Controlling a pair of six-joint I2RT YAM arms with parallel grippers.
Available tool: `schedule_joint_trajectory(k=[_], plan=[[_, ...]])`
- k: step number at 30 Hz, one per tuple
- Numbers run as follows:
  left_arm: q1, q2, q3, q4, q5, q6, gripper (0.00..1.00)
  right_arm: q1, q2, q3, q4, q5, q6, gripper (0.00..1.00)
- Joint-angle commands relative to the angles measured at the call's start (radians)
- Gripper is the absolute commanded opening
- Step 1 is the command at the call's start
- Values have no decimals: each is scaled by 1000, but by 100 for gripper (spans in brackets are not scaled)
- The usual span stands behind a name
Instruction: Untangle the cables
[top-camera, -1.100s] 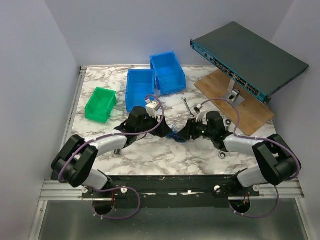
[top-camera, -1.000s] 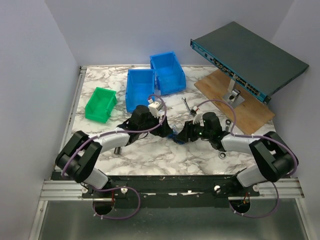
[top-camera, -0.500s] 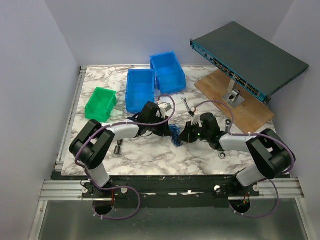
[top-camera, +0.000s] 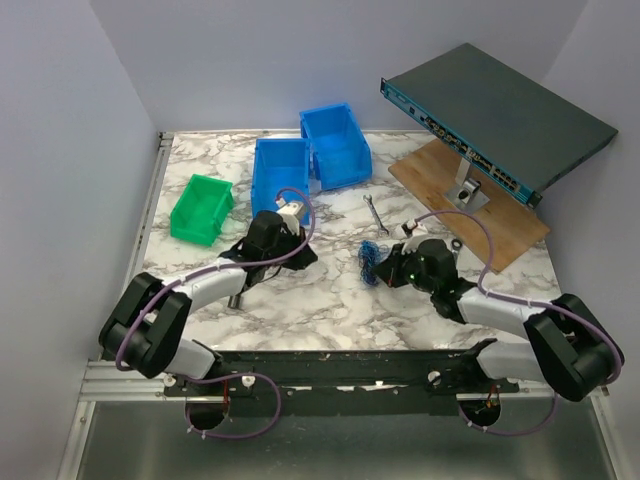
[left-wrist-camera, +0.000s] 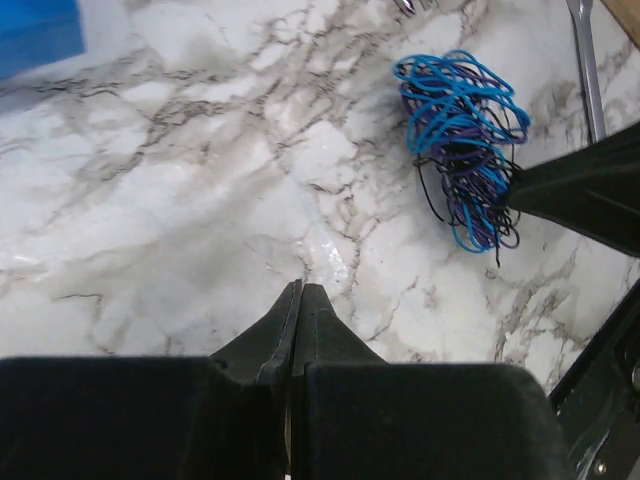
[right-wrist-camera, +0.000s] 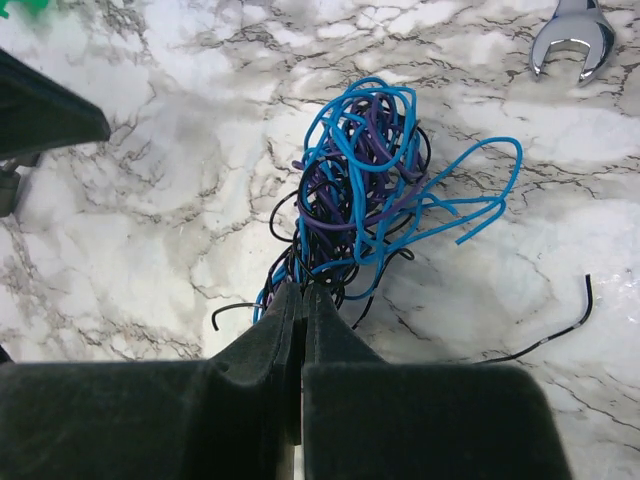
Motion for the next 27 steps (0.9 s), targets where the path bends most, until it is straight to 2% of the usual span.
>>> schedule_joint_trajectory(k=[1, 3, 4, 6, 11, 24, 27], plan=[[42, 11, -6, 99, 41, -42, 9, 5, -27, -36, 86, 19, 3, 1], [37, 32, 3, 115, 74, -49, 45, 5, 10, -21, 99, -55, -3, 1], [36, 43, 6, 128, 90, -57, 57, 5, 29, -10, 104, -102, -7, 1], [36, 72, 21, 134, 127, -69, 64, 4, 74, 5, 133, -198, -9, 1], [32, 143, 59, 144, 198, -98, 69, 12, 164, 28, 196, -324, 3, 1], [-66, 300, 226, 4, 151, -121, 70, 54, 204, 68, 150, -295, -24, 1], [-91, 364, 287, -70, 153, -109, 65, 58, 201, 69, 143, -278, -28, 1]])
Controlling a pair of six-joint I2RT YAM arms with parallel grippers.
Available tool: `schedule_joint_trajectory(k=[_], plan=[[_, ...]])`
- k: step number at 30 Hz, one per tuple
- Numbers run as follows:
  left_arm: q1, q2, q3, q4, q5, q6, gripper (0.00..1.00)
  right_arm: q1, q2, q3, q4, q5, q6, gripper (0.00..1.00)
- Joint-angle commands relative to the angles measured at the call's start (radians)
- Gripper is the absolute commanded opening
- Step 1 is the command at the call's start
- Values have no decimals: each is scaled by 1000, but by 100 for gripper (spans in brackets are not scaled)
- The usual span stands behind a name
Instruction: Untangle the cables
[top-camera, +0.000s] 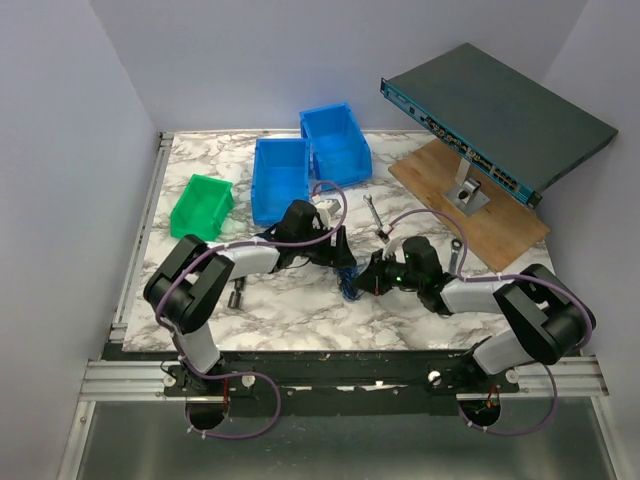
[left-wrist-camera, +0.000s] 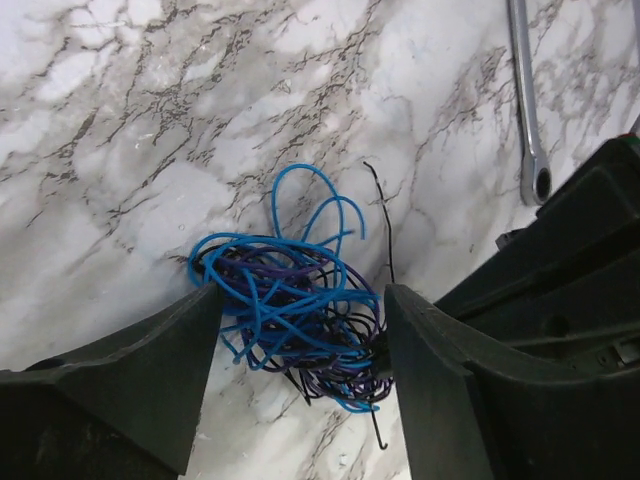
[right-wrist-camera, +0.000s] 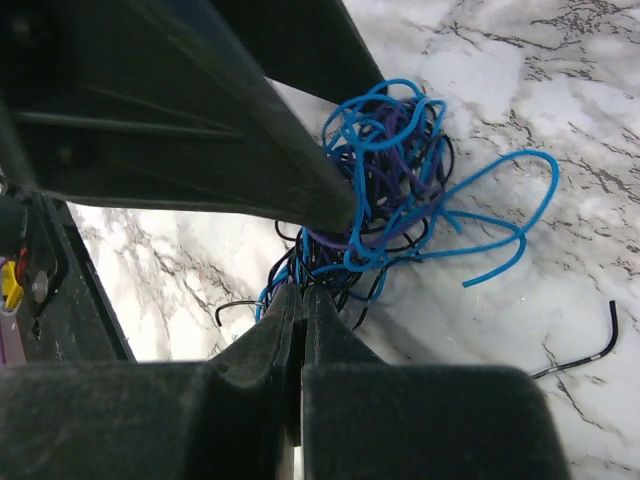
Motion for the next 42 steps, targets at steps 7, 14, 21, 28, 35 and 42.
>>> schedule_joint_trajectory(k=[7, 14, 21, 28, 35, 42], plan=[[-28, 62, 104, -182, -47, 34, 0, 11, -29, 19, -36, 106, -15, 1], [85, -69, -32, -85, -90, 9, 0, 11, -150, -17, -107, 377, 21, 1], [227, -237, -227, 75, -155, -86, 0, 11, -297, -80, -138, 662, 98, 1], [233, -467, -359, 85, -432, -111, 0, 11, -375, -105, -171, 813, 146, 1], [231, -746, -512, 85, -731, -178, 0, 11, -449, -143, -193, 980, 224, 1], [231, -904, -580, -12, -1000, -292, 0, 11, -491, -163, -214, 1086, 278, 1]])
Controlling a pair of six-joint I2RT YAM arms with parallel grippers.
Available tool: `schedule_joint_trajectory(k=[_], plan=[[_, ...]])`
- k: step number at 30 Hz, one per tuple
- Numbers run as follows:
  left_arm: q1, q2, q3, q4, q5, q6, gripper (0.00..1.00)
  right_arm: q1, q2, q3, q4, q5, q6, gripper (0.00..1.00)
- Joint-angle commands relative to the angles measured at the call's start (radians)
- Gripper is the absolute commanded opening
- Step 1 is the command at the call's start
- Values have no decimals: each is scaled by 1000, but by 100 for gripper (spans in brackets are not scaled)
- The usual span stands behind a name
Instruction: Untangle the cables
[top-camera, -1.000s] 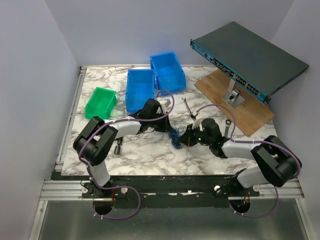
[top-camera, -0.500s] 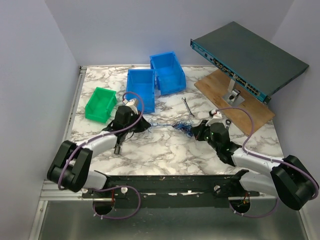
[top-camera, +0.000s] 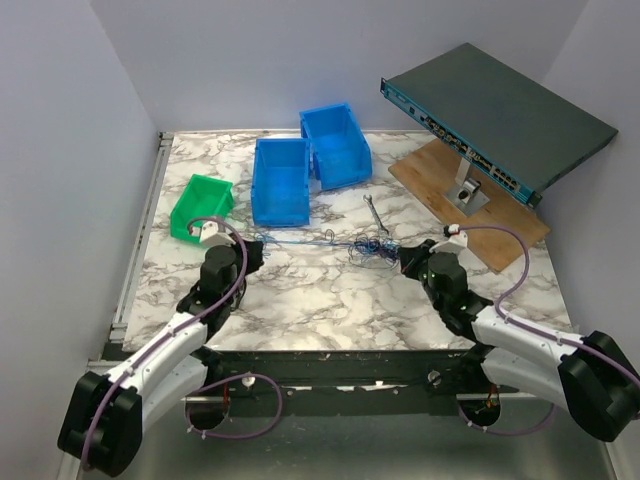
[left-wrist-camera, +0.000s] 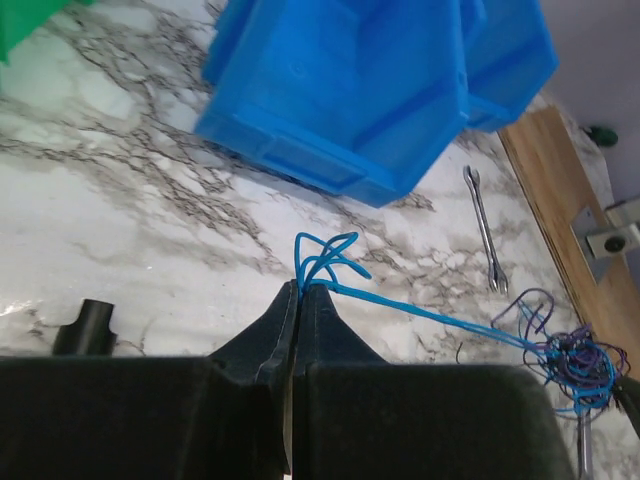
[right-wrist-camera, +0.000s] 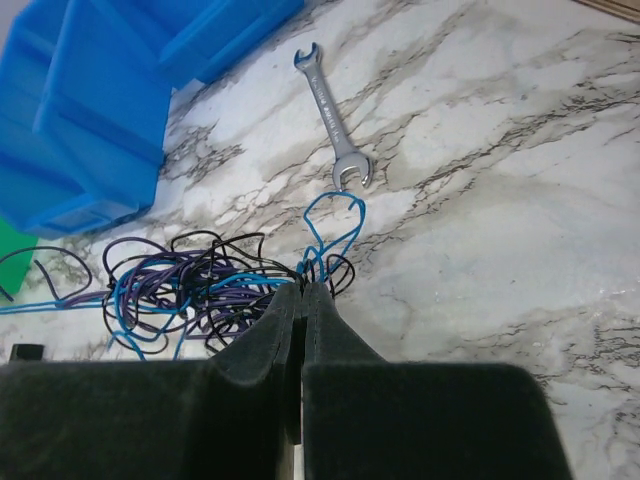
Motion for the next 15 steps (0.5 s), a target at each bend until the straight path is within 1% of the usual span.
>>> schedule_joint_trajectory(k=[1, 5, 7, 12, 14, 15], plan=[[15, -91, -36, -78, -337, -73, 0, -13, -25, -31, -57, 194, 27, 1], [14, -137, -53, -79, -356, -69, 0, -13, -27, -34, -40, 163, 5, 0], [15, -149, -54, -83, -361, -62, 0, -13, -32, -27, -62, 181, 14, 1], [14, -143, -46, -76, -329, -27, 0, -13, -73, -43, -65, 181, 18, 1], [14, -143, -44, -78, -325, -21, 0, -13, -88, -60, -31, 146, -3, 1], [14, -145, -42, -79, -325, -18, 0, -13, -91, -68, -4, 97, -33, 1]])
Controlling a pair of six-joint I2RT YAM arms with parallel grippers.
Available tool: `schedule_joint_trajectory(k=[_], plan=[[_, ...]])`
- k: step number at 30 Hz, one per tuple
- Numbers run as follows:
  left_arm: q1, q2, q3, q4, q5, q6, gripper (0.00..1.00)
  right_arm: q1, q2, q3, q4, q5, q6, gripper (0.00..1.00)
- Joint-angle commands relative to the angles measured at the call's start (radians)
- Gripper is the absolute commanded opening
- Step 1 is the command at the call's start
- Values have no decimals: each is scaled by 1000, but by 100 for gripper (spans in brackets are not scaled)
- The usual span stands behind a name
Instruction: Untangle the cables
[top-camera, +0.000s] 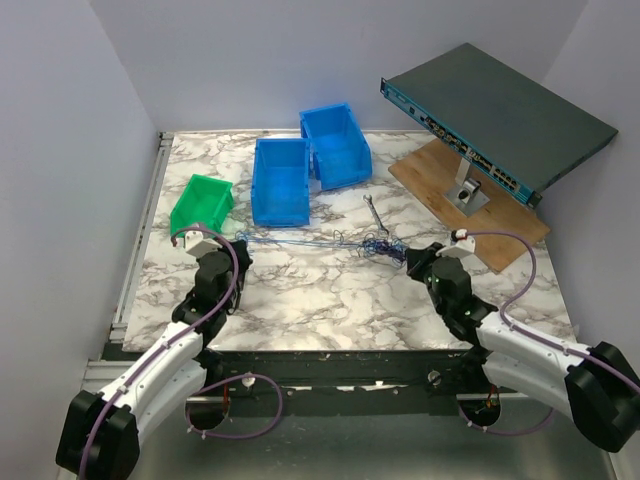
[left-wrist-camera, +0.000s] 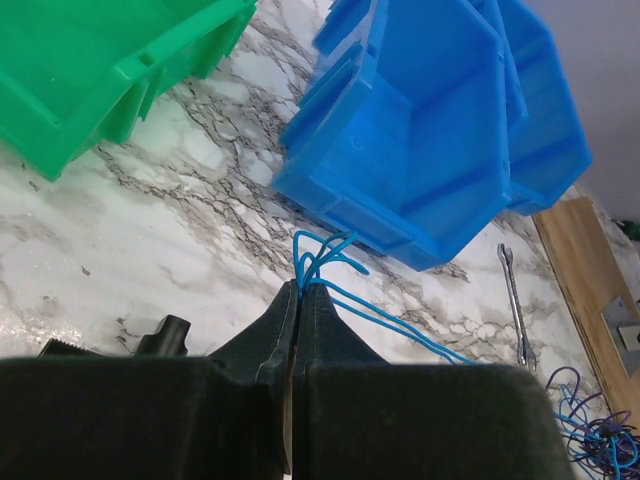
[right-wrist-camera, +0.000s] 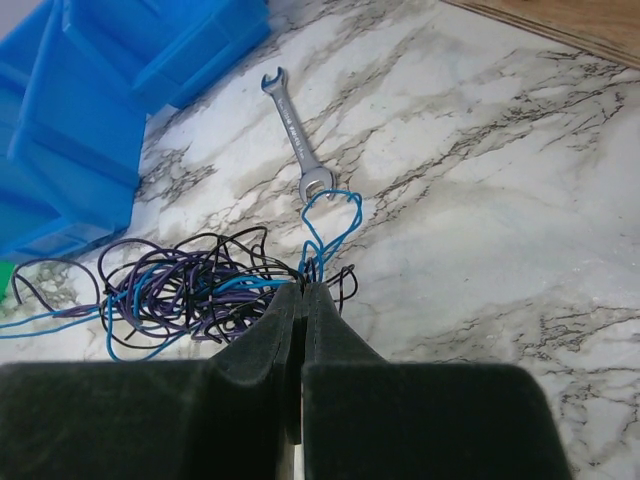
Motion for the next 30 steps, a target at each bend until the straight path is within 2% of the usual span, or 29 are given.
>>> schedule_joint_trajectory(k=[1, 3, 5, 6, 7, 9, 15, 19, 25, 27, 28, 30], plan=[[11, -10, 0, -18, -71, 35, 0, -12, -30, -52, 71, -54, -86, 1], [12, -19, -1, -23, -96, 40, 0, -12, -23, -50, 98, -103, -143, 1], [12, -33, 4, -67, -186, 30, 0, -12, -27, -13, -25, 67, -49, 1], [11, -44, 11, -119, -240, -2, 0, -12, -32, 6, -116, 224, 55, 1], [11, -60, 16, -164, -294, -32, 0, -13, -44, 16, -181, 319, 135, 1], [11, -90, 13, -204, -336, -70, 0, -12, -71, 19, -275, 437, 259, 1], [12, -123, -26, -160, -340, -73, 0, -12, -151, -28, -249, 443, 253, 1], [12, -95, -14, -137, -307, -45, 0, -12, -154, -49, -149, 330, 145, 1], [12, -74, 5, -162, -315, -45, 0, -12, -137, -29, -176, 361, 147, 1], [12, -85, 6, -176, -350, -40, 0, -11, -148, -3, -308, 505, 282, 1], [11, -89, 15, -203, -379, -33, 0, -12, -157, 19, -458, 606, 415, 1], [14, -106, 53, -355, -461, -126, 0, -12, -184, 57, -718, 719, 646, 1]])
